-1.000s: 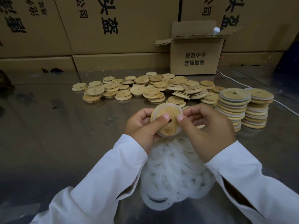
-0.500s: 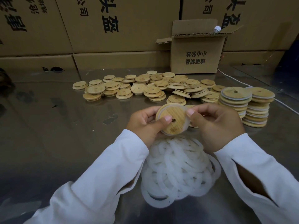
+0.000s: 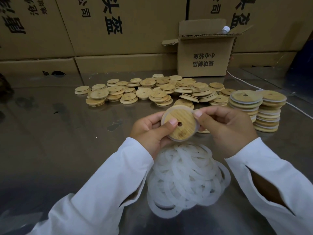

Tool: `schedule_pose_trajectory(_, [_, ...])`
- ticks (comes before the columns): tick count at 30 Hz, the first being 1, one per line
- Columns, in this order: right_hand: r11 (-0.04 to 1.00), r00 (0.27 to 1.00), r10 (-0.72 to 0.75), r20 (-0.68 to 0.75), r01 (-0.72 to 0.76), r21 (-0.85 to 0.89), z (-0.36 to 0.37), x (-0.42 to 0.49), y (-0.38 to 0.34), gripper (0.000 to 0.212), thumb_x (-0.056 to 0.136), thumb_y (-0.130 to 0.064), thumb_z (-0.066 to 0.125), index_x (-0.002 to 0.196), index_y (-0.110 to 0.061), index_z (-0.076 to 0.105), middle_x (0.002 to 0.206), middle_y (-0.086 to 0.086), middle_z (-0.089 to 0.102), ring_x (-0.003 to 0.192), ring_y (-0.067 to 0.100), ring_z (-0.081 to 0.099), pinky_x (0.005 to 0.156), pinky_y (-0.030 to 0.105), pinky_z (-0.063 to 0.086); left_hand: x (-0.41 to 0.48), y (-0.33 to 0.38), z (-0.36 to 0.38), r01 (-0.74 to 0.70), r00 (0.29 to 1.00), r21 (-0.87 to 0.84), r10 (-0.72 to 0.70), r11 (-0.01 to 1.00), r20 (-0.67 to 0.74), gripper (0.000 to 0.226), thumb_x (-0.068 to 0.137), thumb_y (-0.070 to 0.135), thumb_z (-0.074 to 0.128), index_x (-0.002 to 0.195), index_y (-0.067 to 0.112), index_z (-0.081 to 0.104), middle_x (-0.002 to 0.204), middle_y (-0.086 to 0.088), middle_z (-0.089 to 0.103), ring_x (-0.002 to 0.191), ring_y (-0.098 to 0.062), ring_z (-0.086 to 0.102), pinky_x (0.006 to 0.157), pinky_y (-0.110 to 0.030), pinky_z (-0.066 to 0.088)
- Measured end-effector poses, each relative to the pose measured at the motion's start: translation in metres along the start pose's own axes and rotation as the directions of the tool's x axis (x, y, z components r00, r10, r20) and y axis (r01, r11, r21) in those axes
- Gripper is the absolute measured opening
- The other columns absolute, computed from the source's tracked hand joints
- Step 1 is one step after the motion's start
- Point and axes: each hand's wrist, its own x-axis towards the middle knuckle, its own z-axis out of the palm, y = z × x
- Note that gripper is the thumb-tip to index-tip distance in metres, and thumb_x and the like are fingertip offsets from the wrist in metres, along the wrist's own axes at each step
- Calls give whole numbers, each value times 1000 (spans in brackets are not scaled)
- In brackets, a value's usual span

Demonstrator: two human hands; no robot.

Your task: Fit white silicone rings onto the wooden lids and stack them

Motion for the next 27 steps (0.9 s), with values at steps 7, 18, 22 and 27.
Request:
schedule_pose_trajectory(7, [998,998,60,-1,-59,36,3,0,5,11,80,-10,65,73,-18,66,68,4,65,51,1,56,55,9,47,2,0,0,17,998,-100,-23,995,-62,27,69,7,60,96,2,63,88,-15,70,78,-22,69,69,-31,59])
schedule_pose_trajectory(18, [986,994,-41,-103,23,-168,5,-4,11,14,78,-19,66,76,-33,67,76,-9,69,69,7,64,68,19,54,0,-7,2,-97,992,1,97,995,-79,17,74,3,67,91,7,63,84,-11,71,77,-22,69,63,-29,57])
schedule_pose_trajectory(22, [980,991,-75,-115,52,-192,6,-4,11,16,79,-18,66,76,-34,68,75,-11,69,67,8,64,68,22,54,0,-10,1,-180,979,134,191,974,-71,24,63,14,70,86,14,63,84,-7,71,82,-22,67,69,-34,57])
schedule_pose_trajectory(27, [998,991,9,-137,-17,-62,6,-3,13,15,77,-13,70,73,-27,68,71,-8,69,61,3,63,62,14,53,1,-11,1,-242,963,223,261,944,-59,23,65,16,67,87,15,62,86,-5,70,83,-19,67,72,-32,56])
